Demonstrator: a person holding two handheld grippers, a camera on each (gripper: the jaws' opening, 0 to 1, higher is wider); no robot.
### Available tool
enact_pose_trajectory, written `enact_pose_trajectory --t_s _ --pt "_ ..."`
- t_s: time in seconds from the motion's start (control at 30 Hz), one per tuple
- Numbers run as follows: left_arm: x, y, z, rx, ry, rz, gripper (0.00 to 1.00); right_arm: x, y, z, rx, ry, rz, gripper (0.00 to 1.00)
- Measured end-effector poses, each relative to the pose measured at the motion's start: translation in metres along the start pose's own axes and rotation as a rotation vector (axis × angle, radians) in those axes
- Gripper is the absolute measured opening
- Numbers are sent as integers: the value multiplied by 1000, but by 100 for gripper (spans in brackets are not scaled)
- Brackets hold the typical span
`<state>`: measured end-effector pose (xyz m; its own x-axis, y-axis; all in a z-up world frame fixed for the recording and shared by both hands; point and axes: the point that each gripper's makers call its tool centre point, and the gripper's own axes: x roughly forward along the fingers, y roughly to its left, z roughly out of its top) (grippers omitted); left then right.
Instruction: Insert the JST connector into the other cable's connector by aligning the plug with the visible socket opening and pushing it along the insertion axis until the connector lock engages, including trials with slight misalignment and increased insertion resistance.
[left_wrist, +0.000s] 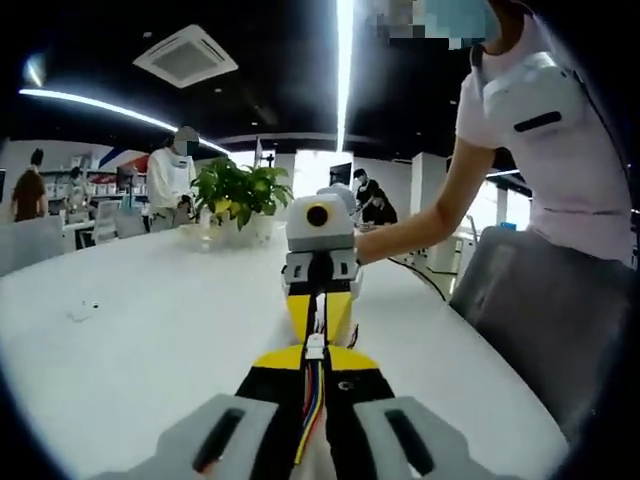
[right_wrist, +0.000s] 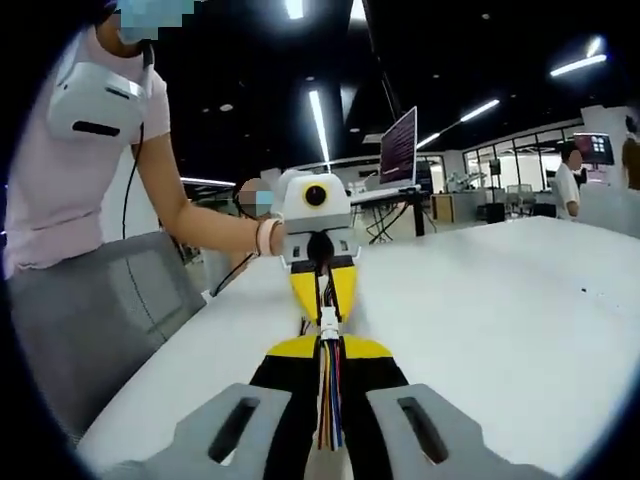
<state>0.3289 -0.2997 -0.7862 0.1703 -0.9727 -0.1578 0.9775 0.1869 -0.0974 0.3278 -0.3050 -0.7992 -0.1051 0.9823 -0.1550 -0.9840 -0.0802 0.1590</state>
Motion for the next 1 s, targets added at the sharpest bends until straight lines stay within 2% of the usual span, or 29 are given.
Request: enact_pose_trajectory --t_s 0.13,0.33,0.53,0.8,1.0 --pt "2 6 -7 -20 -16 4 1 1 -7 -5 -20 -8 -13 3" --pt "5 14 -18 -60 -18 14 1 4 -14 -16 5 -11 -27 3" --pt "7 20 -24 -40 -25 48 1 5 -19 -20 -19 6 -40 3" --pt "9 29 -32 -68 -20 62 2 8 -25 -26 -27 22 -68 3" --pt "12 37 -38 -53 9 81 2 10 -30 -30 -34 46 -79 3"
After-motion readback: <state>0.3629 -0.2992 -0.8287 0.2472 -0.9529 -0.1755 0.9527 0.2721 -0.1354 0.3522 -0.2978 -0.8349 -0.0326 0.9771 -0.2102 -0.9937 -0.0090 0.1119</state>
